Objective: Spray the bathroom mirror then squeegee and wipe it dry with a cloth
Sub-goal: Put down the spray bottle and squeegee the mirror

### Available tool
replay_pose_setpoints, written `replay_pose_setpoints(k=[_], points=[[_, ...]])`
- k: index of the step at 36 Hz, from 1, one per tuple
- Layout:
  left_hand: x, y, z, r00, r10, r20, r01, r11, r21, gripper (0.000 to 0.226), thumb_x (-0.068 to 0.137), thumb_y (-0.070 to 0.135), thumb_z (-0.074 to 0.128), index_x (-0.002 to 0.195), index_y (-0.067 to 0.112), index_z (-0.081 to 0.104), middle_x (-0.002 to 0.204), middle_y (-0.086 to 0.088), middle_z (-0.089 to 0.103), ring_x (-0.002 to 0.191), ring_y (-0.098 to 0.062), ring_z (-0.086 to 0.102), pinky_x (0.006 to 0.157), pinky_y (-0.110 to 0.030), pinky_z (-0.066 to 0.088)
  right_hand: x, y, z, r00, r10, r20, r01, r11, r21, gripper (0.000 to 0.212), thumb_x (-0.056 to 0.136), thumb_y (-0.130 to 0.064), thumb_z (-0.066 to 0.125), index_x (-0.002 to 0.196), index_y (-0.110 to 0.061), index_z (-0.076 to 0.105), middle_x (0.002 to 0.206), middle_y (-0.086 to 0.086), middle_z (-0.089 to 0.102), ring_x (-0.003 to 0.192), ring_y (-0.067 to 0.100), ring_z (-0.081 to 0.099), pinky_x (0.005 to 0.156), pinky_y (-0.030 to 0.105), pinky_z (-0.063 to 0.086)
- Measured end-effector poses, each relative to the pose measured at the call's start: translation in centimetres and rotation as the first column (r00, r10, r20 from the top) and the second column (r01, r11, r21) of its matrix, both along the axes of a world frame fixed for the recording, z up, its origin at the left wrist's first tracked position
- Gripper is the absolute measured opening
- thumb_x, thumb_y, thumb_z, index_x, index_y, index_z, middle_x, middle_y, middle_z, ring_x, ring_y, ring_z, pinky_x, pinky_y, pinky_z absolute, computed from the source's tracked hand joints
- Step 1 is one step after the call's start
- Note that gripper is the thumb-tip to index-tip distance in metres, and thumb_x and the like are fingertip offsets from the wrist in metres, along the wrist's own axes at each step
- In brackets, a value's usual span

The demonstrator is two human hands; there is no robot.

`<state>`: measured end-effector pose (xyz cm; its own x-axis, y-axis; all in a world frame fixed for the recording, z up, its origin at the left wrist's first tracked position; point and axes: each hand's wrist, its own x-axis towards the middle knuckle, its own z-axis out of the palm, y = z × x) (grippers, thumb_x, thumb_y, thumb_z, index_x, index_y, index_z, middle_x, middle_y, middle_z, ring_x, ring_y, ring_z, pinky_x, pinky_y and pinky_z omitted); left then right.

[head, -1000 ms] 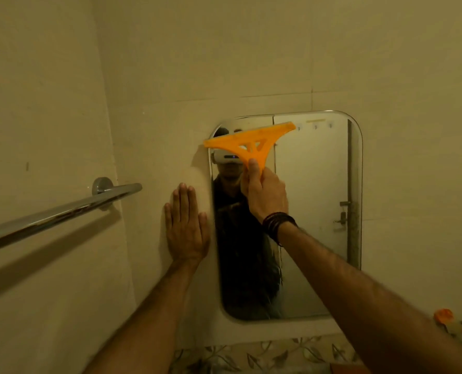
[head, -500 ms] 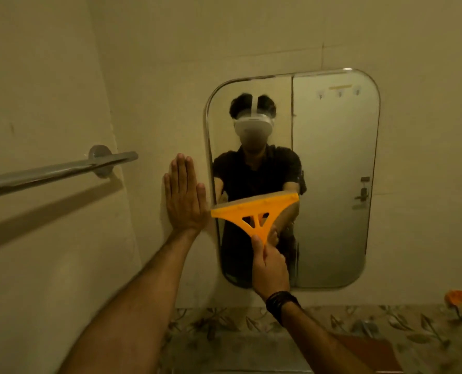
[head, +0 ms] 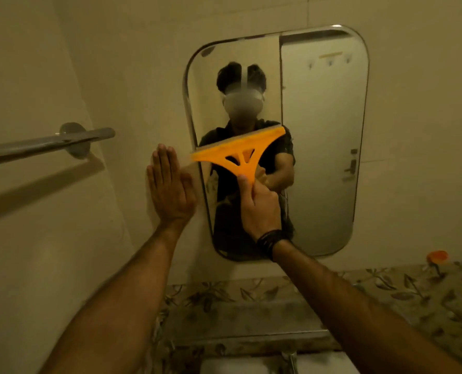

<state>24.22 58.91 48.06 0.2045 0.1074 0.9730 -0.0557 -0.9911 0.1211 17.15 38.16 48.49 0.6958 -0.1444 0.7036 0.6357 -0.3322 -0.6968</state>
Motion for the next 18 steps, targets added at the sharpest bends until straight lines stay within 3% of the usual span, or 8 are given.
replay_pose_setpoints(k=[3,7,11,15,18], points=[[0.2,0.2,0.0,1.000,0.002,0.003,-0.002,1.000,0.015,0.061,0.109,0.035,0.021,0.164,0.012,0.010,0.172,-0.011,0.013,0.161,-0.023,0.008,0.130,-0.045,0.011,1.1,-0.3,0.6,0.999,-0.033,-0.009,0.032,0.995,-0.099,0.040,0.105,-0.048,0.035,0.068,-0.034,0.042,0.055,-0.010,0.041,0.045,0.004,0.039,0.048,0.022,0.030],[0.3,0.2,0.0,1.000,-0.008,0.003,0.008,1.000,0.012,0.062,0.108,0.038,0.018,0.164,0.013,0.009,0.172,-0.010,0.013,0.160,-0.022,0.008,0.130,-0.043,0.008,1.2,-0.5,-3.7,0.996,-0.077,-0.053,0.070,0.990,-0.121,0.048,0.102,-0.058,0.031,0.066,-0.029,0.043,0.050,-0.009,0.039,0.039,0.007,0.041,0.042,0.018,0.026],[0.2,0.1,0.0,1.000,-0.002,0.011,0.002,1.000,0.013,0.064,0.107,0.037,0.019,0.164,0.012,0.008,0.171,-0.012,0.016,0.160,-0.020,0.006,0.130,-0.044,0.008,0.8,-0.8,-10.5,0.985,-0.048,-0.168,0.026,0.991,-0.131,0.057,0.098,-0.068,0.024,0.086,-0.026,0.061,0.062,-0.001,0.060,0.053,0.012,0.059,0.046,0.036,0.049],[0.0,0.0,0.1,1.000,-0.005,0.010,0.004,1.000,0.008,0.065,0.107,0.034,0.026,0.164,0.010,0.009,0.171,-0.013,0.016,0.160,-0.020,0.005,0.130,-0.044,0.007,-0.6,-1.0,-16.1,0.971,-0.106,-0.214,0.073,0.985,-0.159,0.052,0.095,-0.073,0.021,0.069,-0.038,0.049,0.050,-0.007,0.044,0.045,0.006,0.048,0.043,0.024,0.027],[-0.1,0.0,0.1,1.000,-0.011,0.012,0.010,1.000,0.013,0.064,0.107,0.035,0.025,0.164,0.010,0.010,0.171,-0.014,0.017,0.160,-0.024,0.010,0.129,-0.043,0.006,-1.6,-1.0,-18.5,0.965,-0.109,-0.238,0.078,0.988,-0.134,0.053,0.093,-0.075,0.021,0.063,-0.037,0.043,0.048,-0.008,0.039,0.044,0.007,0.043,0.045,0.023,0.024]])
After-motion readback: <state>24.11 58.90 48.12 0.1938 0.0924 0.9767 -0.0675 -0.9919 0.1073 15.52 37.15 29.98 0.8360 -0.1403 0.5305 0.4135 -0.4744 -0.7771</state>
